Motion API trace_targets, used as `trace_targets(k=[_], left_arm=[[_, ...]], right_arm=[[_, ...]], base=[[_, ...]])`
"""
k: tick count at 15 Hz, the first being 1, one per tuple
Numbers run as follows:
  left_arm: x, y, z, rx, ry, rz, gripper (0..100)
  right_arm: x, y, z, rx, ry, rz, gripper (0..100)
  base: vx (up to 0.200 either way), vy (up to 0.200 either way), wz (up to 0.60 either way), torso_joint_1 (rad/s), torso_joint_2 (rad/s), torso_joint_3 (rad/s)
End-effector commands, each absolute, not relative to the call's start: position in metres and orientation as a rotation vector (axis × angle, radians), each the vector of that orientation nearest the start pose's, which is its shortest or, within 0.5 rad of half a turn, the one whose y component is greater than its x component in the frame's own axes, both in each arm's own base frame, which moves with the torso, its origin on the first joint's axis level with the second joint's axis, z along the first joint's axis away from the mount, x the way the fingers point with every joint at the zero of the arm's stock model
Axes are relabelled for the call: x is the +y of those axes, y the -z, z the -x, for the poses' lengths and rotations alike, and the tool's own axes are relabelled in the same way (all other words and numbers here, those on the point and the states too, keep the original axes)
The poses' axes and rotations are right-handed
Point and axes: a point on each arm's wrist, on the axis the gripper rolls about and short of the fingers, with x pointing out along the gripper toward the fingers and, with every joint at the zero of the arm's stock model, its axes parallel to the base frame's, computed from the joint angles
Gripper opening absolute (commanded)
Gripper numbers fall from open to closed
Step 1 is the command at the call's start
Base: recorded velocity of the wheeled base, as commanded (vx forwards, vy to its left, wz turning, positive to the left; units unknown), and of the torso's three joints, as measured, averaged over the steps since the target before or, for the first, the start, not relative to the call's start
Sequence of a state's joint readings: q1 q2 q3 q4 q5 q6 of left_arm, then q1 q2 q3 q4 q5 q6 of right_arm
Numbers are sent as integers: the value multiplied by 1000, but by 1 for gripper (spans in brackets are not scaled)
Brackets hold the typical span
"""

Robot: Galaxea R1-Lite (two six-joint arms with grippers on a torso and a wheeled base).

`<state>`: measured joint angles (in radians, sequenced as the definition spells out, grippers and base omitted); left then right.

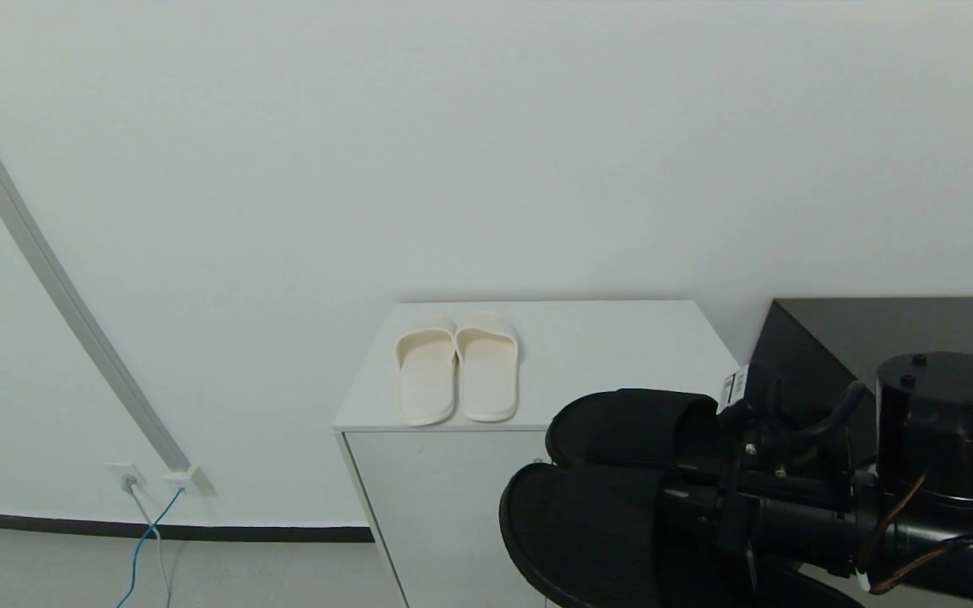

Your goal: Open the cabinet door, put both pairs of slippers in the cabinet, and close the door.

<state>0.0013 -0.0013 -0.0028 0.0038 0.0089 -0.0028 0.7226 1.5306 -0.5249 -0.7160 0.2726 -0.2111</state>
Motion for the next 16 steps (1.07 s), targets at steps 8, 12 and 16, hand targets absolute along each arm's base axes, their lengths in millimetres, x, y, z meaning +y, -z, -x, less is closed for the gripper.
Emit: trace_targets(k=[8,12,16], left_arm=[[0,-76,23,2,-5,-2,0],[0,-76,23,2,-5,0,0],[0,-76,23,2,-5,2,100]], right_arm=[[164,-161,-173,198,-1028,264,0],[164,-159,-173,203,-1029,266,0],[164,-157,-172,213,-1032,267,0]], base=[[0,0,0,-48,113,61],[0,0,0,-157,362,203],[0,0,0,-168,403,229]])
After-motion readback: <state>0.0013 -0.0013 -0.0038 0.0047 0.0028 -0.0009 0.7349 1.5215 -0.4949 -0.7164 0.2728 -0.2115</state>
